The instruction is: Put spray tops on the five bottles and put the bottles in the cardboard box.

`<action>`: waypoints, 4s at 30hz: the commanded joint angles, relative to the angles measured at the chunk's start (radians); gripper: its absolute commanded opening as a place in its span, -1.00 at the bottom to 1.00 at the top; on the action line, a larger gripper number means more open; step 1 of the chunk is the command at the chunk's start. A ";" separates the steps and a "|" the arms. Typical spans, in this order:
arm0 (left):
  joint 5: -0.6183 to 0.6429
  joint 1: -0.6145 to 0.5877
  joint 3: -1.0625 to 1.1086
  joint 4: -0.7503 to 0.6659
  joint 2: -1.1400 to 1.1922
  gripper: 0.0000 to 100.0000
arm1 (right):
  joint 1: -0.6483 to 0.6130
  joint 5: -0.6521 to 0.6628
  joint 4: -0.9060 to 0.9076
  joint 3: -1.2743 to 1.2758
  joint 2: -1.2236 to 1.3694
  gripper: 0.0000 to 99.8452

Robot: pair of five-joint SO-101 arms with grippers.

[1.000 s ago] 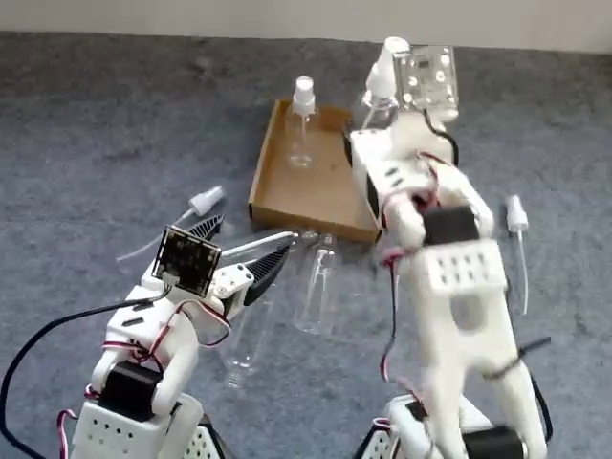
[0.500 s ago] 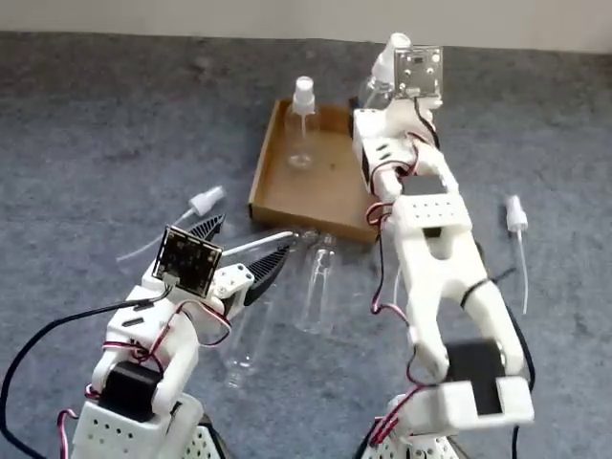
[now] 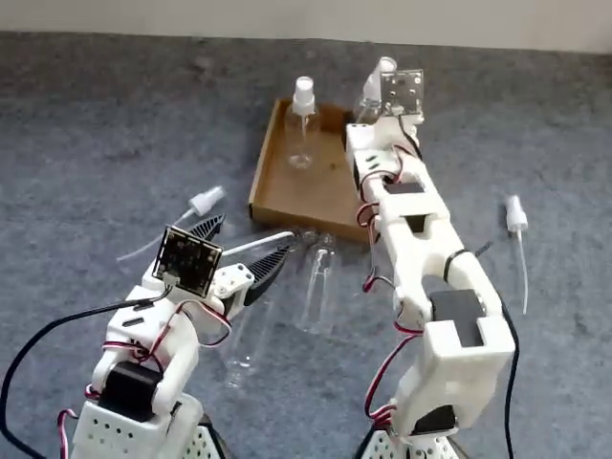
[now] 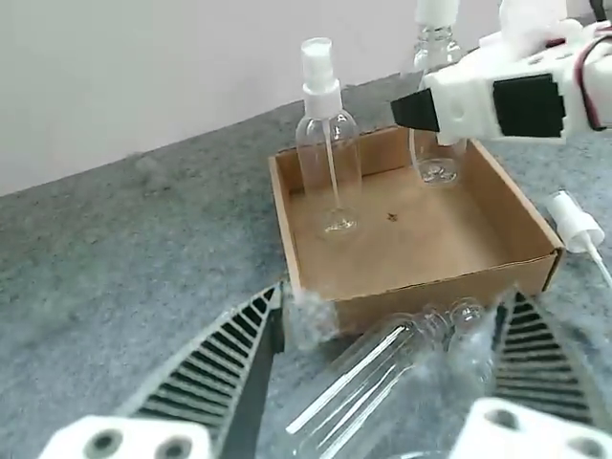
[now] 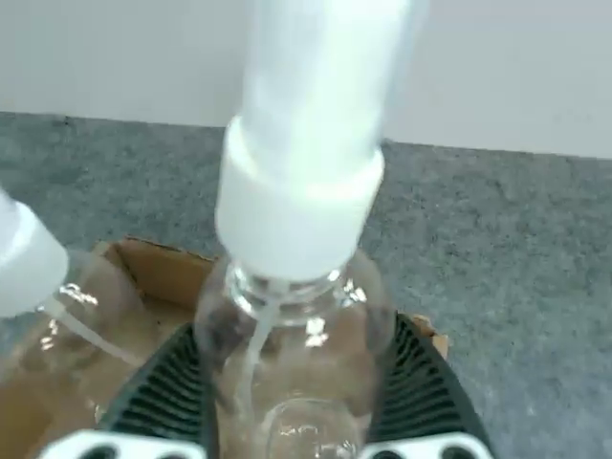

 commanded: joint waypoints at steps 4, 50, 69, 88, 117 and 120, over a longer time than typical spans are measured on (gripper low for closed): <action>-0.002 -0.005 -0.002 0.002 0.007 -0.43 | -0.007 -0.009 -0.041 -0.160 0.081 -0.99; -0.005 -0.005 -0.002 0.003 0.007 -0.43 | -0.022 -0.009 0.082 -0.268 0.205 -0.37; -0.006 -0.012 -0.004 0.000 0.007 -0.43 | -0.001 -0.015 0.676 -0.860 0.205 -0.37; -0.006 -0.015 -0.004 0.000 0.007 -0.43 | 0.071 0.107 1.851 -1.633 0.211 -0.66; -0.003 -0.010 -0.001 0.005 0.007 -0.43 | 0.595 0.531 1.107 -0.601 0.217 -0.66; -0.005 -0.007 0.019 0.000 -0.002 -0.43 | 0.608 0.532 1.098 -0.595 0.225 -0.66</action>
